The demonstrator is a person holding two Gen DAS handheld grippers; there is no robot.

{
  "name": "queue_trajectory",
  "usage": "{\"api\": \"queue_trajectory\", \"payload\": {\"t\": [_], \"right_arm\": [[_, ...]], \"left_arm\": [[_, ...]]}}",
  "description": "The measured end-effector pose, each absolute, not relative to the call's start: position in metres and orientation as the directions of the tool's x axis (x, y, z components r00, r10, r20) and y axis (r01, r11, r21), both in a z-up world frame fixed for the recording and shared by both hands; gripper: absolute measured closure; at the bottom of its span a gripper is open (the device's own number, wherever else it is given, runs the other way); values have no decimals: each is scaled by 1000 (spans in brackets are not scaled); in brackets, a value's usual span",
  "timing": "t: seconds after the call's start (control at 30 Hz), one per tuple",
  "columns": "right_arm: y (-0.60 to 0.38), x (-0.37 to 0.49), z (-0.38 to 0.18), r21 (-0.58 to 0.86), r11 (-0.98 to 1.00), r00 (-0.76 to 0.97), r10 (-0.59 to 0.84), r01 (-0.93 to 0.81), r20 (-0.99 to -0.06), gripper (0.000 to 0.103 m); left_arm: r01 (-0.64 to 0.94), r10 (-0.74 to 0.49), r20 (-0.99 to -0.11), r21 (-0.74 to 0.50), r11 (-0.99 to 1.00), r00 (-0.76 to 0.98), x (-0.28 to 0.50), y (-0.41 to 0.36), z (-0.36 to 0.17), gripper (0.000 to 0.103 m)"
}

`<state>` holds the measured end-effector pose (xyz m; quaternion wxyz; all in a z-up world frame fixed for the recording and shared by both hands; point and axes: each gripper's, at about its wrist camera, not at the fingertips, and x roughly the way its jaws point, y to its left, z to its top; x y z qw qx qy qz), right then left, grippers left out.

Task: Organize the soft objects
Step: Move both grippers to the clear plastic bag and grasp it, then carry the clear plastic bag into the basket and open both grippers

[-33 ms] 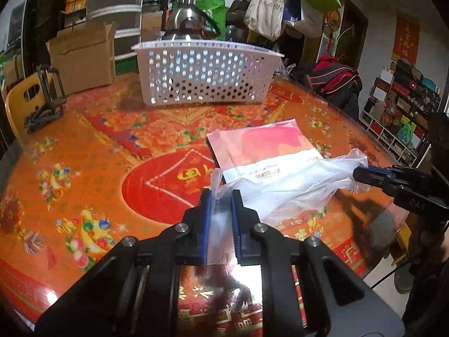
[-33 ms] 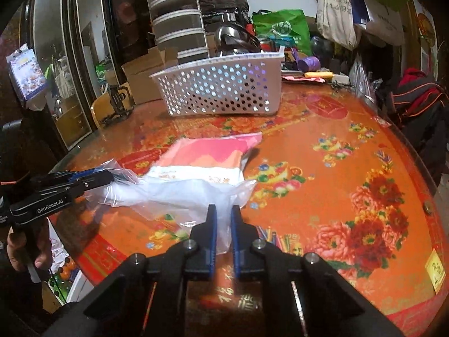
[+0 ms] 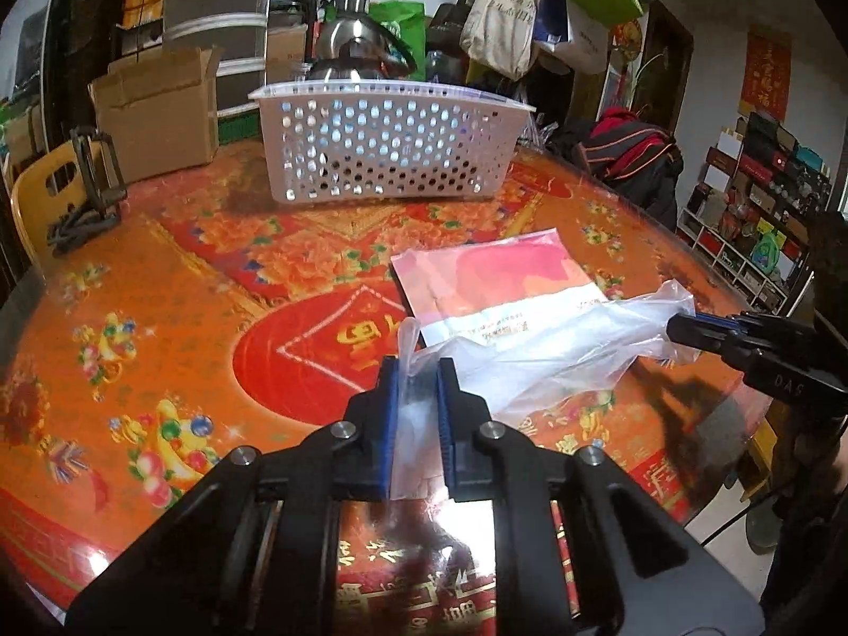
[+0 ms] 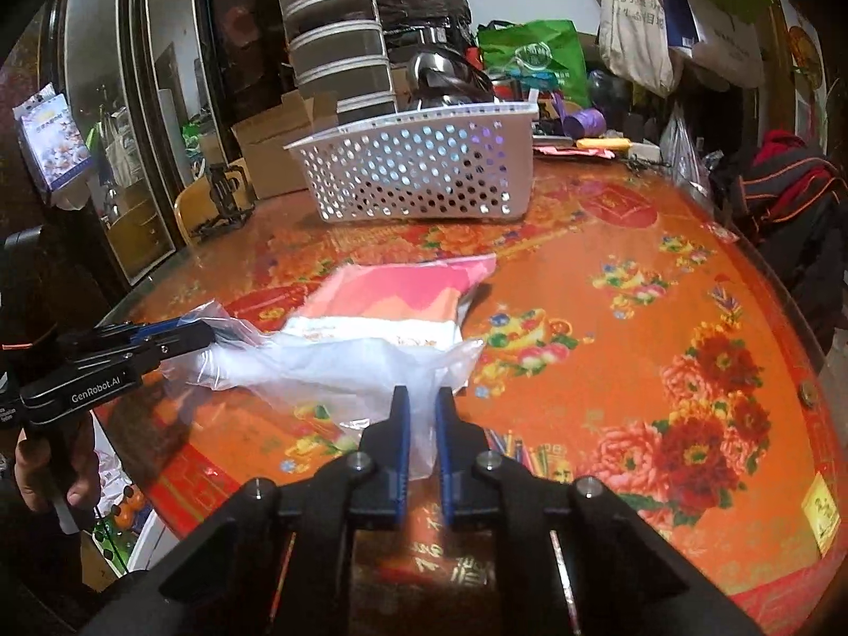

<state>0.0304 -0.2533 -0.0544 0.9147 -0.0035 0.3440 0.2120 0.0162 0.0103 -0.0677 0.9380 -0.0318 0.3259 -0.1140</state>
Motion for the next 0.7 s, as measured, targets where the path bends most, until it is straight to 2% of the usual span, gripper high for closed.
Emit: {"api": "queue_trajectory", "payload": {"t": [0.47, 0.7], "right_arm": [[-248, 42, -28, 139, 898, 684, 412, -418, -602, 96], [-245, 69, 12, 120, 896, 711, 416, -428, -566, 96]], "left_arm": [[197, -271, -554, -190, 962, 787, 31, 28, -41, 91], [228, -296, -488, -194, 954, 821, 57, 36, 7, 91]]}}
